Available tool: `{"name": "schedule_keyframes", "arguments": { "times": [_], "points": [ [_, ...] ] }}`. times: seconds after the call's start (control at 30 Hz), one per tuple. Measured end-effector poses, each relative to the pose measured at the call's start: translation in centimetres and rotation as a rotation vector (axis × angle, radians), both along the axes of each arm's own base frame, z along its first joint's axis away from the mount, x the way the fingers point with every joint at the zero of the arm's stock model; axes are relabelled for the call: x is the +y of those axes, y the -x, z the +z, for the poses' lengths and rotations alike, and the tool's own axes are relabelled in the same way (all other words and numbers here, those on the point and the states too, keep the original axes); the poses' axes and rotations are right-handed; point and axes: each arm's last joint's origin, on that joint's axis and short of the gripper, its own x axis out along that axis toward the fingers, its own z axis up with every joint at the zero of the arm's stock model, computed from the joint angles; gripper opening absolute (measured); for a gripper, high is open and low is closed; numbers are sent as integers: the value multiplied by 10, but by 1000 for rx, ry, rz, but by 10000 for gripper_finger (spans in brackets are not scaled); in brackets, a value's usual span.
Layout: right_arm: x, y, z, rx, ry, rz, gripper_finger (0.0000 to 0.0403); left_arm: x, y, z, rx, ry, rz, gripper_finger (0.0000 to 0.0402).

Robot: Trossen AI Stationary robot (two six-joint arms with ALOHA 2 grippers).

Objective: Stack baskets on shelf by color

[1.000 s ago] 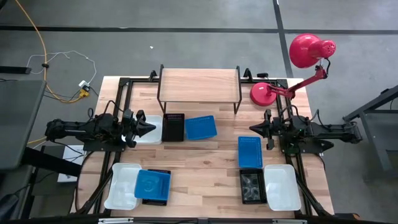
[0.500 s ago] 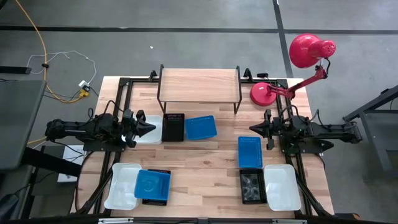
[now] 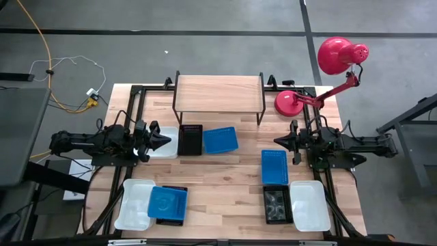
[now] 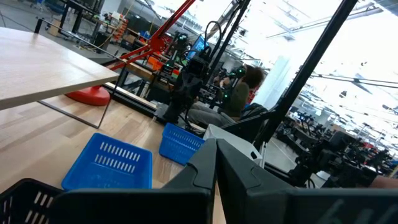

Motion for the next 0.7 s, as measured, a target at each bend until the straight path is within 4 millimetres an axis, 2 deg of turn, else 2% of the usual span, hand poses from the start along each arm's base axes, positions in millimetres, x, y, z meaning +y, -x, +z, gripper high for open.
{"name": "schedule_keyframes", "arguments": {
  "times": [0.2, 0.33, 0.57, 0.63, 0.7],
  "points": [
    [0, 0, 0, 1, 30, -1, 0, 0, 0, 0, 0, 0, 0, 0],
    [0, 0, 2, -16, -9, -2, 0, 0, 0, 0, 0, 0, 0, 0],
    [-2, 10, 42, -477, -499, 44, 0, 0, 0, 0, 0, 0, 0, 0],
    [-3, 13, 53, -559, -554, 55, 0, 0, 0, 0, 0, 0, 0, 0],
    [-2, 12, 68, -542, -539, 90, 0, 0, 0, 0, 0, 0, 0, 0]
  ]
}}
